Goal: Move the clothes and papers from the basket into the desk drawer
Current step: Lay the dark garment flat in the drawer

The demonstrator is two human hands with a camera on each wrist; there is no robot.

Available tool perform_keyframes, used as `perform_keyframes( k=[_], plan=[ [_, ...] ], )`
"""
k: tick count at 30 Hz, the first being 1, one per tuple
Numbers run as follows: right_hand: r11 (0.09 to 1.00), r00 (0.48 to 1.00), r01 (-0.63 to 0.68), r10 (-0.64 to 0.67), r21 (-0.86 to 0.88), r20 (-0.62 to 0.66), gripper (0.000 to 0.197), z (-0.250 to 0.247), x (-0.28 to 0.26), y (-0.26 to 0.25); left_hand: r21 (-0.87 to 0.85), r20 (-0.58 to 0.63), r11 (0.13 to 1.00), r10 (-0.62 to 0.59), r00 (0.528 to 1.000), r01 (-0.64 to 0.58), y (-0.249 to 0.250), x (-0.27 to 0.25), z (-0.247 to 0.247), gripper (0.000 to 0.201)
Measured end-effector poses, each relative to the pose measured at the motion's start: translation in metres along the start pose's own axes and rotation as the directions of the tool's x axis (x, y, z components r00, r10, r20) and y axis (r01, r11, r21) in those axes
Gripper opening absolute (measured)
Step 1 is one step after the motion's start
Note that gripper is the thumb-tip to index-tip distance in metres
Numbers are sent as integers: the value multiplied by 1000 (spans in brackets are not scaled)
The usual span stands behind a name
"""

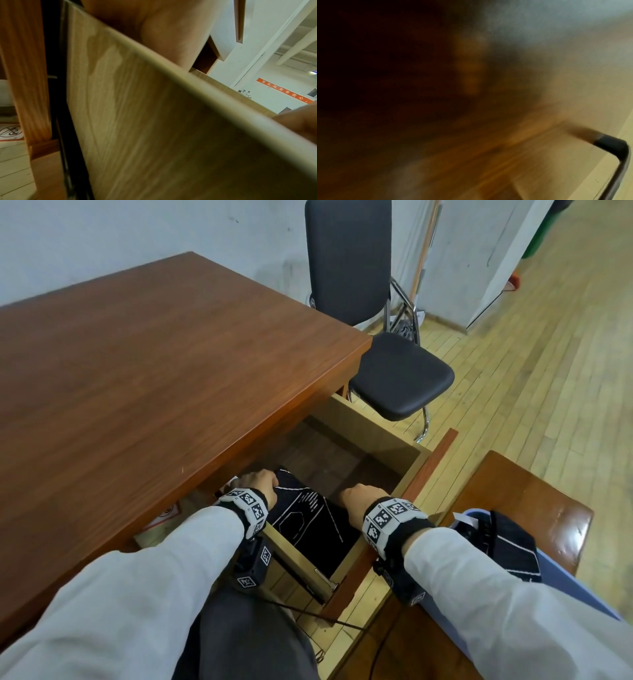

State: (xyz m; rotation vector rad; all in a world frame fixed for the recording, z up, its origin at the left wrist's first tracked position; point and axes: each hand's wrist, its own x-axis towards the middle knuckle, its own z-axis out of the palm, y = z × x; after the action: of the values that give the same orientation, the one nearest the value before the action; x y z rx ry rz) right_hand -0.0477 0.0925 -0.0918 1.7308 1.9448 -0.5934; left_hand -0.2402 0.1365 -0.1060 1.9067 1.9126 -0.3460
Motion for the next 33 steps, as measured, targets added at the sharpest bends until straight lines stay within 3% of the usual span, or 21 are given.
perform_keyframes(
  k=[5,10,15,18,23,30,33],
  plan=[
    [999,999,-24,25,-20,32,24,4,0,-1,135,8,991,-6,1000,5,2,2,7,31],
    [998,1000,-13,15,61,-21,21,3,3,2,219,-10,976,6,1000,-4,3,4,13,25],
    [992,996,16,-6,122,-88,24,3,4,3,138,-33,990,10,999,-5,2,4,13,35],
    [968,976,59,-5,242,-217,22,-1,-1,5,-83,-34,997,-3,999,1,8,-1,5,43],
    [821,903,82,179,565,-391,24,-17,-27,17,-295,-8,954,53,999,-53,27,-23,-15,31],
    [718,802,-6,419,696,-426,15,-22,-102,69,-319,-113,934,128,985,-158,65,-70,-36,23],
    [686,749,-129,541,716,-383,18,-10,-140,96,-322,-156,927,147,977,-191,85,-89,-40,23]
  ],
)
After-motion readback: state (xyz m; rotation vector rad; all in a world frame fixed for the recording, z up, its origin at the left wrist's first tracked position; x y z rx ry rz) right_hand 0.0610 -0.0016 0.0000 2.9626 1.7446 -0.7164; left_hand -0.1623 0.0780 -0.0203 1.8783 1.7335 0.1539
